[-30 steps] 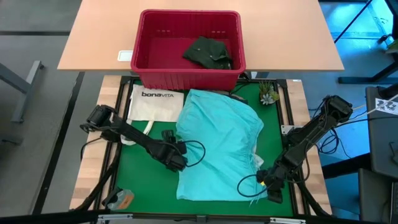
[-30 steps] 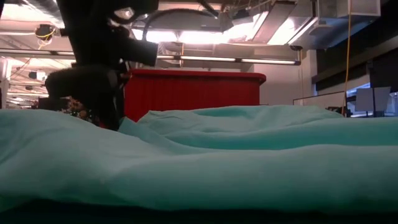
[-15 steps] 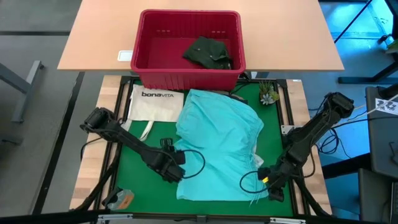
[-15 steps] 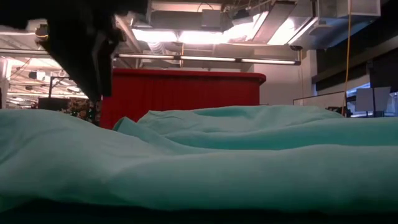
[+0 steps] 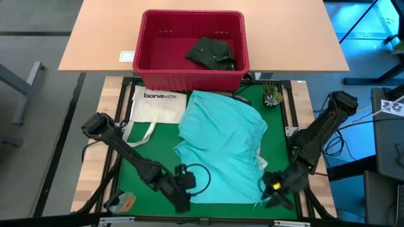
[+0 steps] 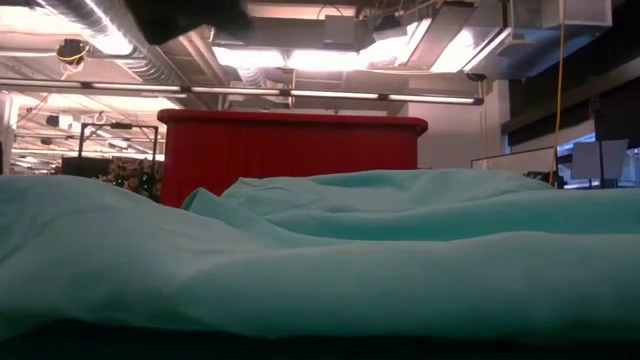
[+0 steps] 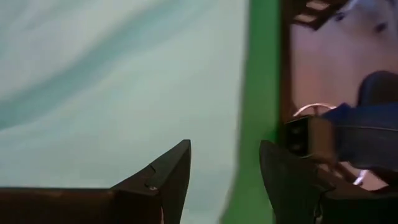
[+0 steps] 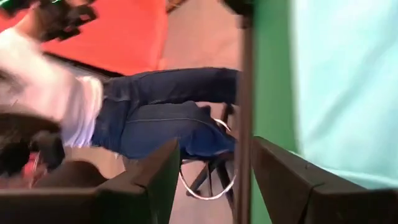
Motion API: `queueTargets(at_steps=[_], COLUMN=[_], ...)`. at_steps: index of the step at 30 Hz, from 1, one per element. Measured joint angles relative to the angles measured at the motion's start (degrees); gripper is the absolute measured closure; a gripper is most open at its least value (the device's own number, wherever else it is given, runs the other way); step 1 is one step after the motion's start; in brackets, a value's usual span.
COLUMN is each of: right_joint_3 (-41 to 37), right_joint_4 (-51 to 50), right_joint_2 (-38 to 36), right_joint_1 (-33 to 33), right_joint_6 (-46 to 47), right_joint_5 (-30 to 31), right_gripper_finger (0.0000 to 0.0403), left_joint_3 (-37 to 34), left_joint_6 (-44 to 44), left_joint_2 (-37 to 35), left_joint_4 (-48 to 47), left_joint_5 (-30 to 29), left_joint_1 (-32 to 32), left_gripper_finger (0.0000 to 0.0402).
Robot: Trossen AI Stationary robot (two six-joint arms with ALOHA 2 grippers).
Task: Fold Laundry from Bin
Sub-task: Fold the light blue shorts from the red laundry bin
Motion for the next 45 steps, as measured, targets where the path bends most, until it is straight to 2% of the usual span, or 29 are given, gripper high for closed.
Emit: queueTargets(at_steps=[5, 12, 22, 31, 36, 45], right_joint_3=[0.0, 0.0, 0.0, 0.0, 0.0, 1.6], right_joint_4=[6.8, 8.7, 8.3, 8.3, 6.4, 2.2], right_joint_2=[2.7, 8.3, 18.0, 19.0, 19.0, 19.0], right_joint_1=[5.9, 10.4, 11.1, 11.1, 11.1, 11.0], right_joint_6=[-2.6, -4.3, -13.9, -23.7, -23.6, -23.5], right_joint_5=[6.2, 9.6, 8.9, 10.8, 10.0, 1.4], right_gripper_finger=[0.0204, 0.0204, 0.0204, 0.024, 0.0275, 0.0319], left_joint_3=[0.0, 0.0, -0.1, -0.1, -0.1, -0.1], left_joint_6=[0.1, 2.2, 6.0, 6.2, 6.2, 5.7], left_joint_2=[2.3, 7.4, 11.1, 11.1, 11.1, 11.1], left_joint_4=[4.5, 5.4, 4.8, 2.9, 1.2, 0.8], left_joint_5=[-0.2, 0.4, -2.3, -3.5, -3.5, -3.5], left_joint_1=[-2.5, -4.9, -5.8, -5.8, -5.8, -5.6], left_gripper_finger=[0.0217, 0.0217, 0.0218, 0.0218, 0.0218, 0.0218])
